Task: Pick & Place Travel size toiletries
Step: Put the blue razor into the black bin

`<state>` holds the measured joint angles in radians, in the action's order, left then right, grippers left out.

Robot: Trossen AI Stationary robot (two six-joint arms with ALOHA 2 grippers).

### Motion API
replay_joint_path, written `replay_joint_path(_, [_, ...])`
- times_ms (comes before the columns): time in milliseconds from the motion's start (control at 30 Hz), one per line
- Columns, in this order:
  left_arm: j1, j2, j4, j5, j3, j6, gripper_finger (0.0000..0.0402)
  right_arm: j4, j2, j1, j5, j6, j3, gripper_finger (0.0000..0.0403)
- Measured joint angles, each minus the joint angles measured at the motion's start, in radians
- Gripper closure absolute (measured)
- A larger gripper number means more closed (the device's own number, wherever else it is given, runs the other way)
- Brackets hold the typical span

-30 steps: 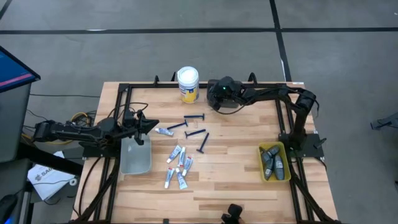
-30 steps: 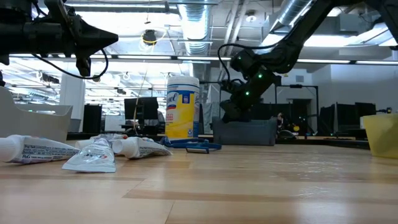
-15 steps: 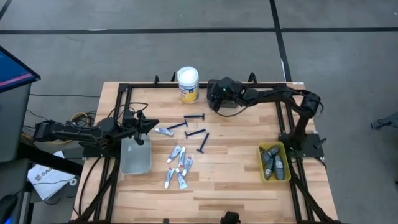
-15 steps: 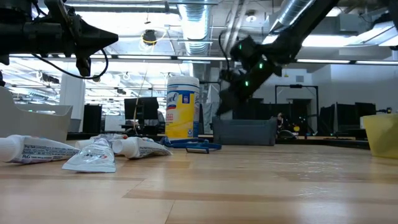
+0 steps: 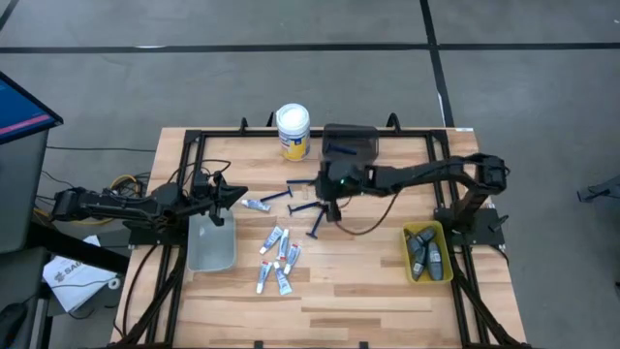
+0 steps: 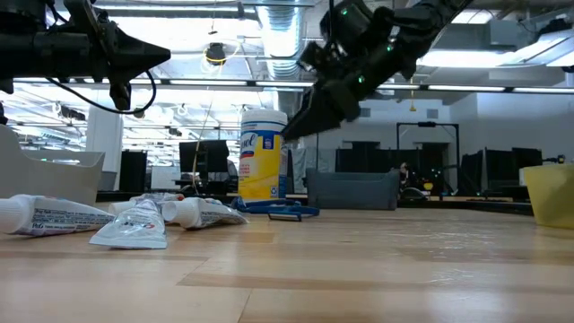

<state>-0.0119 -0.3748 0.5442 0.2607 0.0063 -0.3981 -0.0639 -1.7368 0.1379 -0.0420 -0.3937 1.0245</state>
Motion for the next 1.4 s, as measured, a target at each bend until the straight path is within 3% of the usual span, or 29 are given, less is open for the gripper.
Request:
replay_joint_path(367, [0.000, 0.000, 0.000, 0.000, 0.000, 0.000, 0.0401, 0.001, -0.194, -0.035, -0.014, 0.025, -0.001, 0.0121])
replay_joint_path(933, [0.000, 0.000, 0.000, 0.000, 0.000, 0.000, 0.0401, 0.020, -0.103, -0.095, -0.065, 0.062, -0.001, 0.0121])
replay_joint_path(1400, [0.000, 0.000, 0.004, 0.000, 0.000, 0.000, 0.0401, 0.093, -0.162, -0.098, -0.068, 0.057, -0.003, 0.0121])
